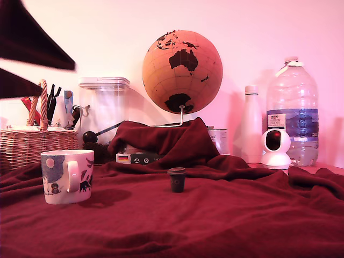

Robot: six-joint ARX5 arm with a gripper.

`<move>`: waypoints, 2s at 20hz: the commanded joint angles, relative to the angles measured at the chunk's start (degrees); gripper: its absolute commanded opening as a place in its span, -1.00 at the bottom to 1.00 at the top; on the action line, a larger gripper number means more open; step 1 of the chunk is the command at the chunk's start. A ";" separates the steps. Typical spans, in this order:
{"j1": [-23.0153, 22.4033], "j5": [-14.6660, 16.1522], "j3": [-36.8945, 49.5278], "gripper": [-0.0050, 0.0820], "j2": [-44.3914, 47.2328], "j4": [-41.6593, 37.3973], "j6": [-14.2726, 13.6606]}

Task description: Pick up the coffee capsules on the table and drop them inside the coffee cup

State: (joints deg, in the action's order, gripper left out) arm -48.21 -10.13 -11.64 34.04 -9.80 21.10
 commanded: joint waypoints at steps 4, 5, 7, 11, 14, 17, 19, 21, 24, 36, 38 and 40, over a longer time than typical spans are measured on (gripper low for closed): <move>-3.30 -5.14 1.03 0.51 10.34 -8.55 -0.07; -3.72 -5.51 1.03 0.51 12.46 -9.86 -0.13; -4.20 -7.41 1.03 0.51 16.24 -13.05 -0.11; -4.48 -10.23 1.03 0.51 23.04 -20.41 -0.59; -4.48 -10.60 1.03 0.51 28.22 -25.97 -0.98; -4.48 -10.58 1.03 0.50 33.92 -31.78 -1.64; -4.48 -10.73 1.03 0.50 37.70 -35.43 -1.95; -4.46 -11.04 1.01 0.50 41.33 -39.30 -2.05; -4.48 -11.28 1.01 0.50 46.47 -45.13 -2.08; -4.44 -9.62 -2.86 0.50 59.12 -53.31 -3.72; -4.42 -9.57 -3.52 0.50 59.76 -53.29 -4.33; -4.37 -9.42 -3.72 0.50 59.78 -53.20 -4.59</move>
State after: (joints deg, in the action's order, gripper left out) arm -52.49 -19.57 -15.31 93.14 -62.41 17.19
